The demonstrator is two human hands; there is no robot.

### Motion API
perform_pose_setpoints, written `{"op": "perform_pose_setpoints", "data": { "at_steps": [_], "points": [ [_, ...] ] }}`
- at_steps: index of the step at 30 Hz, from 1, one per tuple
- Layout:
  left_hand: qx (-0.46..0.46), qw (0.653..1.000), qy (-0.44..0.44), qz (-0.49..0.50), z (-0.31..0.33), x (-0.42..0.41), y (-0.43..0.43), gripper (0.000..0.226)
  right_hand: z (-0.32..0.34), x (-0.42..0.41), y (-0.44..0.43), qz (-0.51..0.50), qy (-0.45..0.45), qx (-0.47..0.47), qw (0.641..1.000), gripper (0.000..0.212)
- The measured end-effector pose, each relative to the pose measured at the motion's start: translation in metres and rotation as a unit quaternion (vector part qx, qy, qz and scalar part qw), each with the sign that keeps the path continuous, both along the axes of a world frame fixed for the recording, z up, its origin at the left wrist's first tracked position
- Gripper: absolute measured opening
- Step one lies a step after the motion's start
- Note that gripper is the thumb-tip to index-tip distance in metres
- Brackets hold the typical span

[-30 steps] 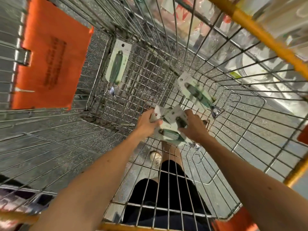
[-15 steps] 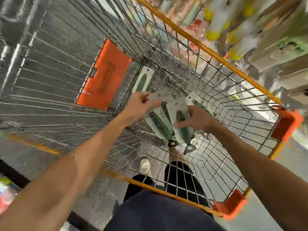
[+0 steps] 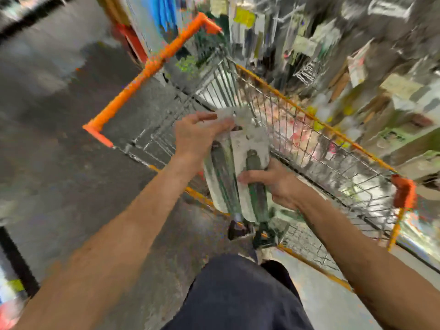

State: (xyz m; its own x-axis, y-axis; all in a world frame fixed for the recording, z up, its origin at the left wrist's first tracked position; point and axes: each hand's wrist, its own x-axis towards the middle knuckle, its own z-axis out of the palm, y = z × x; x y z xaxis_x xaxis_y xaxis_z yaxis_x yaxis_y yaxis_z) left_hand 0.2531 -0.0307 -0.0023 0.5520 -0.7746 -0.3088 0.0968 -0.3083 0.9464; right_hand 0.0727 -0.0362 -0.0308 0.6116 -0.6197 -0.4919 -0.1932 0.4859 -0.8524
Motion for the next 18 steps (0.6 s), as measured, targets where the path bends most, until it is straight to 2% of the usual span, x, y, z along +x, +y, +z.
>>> {"op": "perform_pose_setpoints", "data": {
  "at_steps": [3, 5, 8, 10, 13, 16, 18],
  "points": [
    [-0.039, 0.999, 0.003, 0.026, 0.032, 0.014, 0.04, 0.031, 0.028, 0.021, 0.046, -0.028, -0.023, -0.02, 0.999, 0.02],
    [-0.065, 0.998, -0.013, 0.019, 0.051, 0.019, 0.072, 0.025, 0.043, 0.032, 0.075, -0.047, -0.029, -0.034, 0.998, 0.019],
    [-0.135, 0.991, 0.023, 0.001, 0.074, 0.018, 0.117, 0.014, 0.06, 0.042, 0.113, -0.088, -0.049, -0.049, 0.994, 0.023],
    [-0.166, 0.986, 0.018, -0.013, 0.085, 0.011, 0.141, 0.008, 0.07, 0.043, 0.136, -0.119, -0.07, -0.045, 0.989, 0.027],
    [-0.173, 0.981, 0.011, -0.092, 0.097, -0.007, 0.168, 0.006, 0.089, 0.03, 0.158, -0.161, -0.098, -0.06, 0.98, 0.024],
    [-0.178, 0.965, -0.062, -0.181, 0.105, -0.033, 0.188, 0.017, 0.112, 0.004, 0.174, -0.205, -0.113, -0.093, 0.968, 0.023],
    [-0.191, 0.957, -0.069, -0.209, 0.114, -0.052, 0.194, 0.014, 0.124, -0.018, 0.184, -0.232, -0.113, -0.111, 0.96, 0.025]
  ]
}}
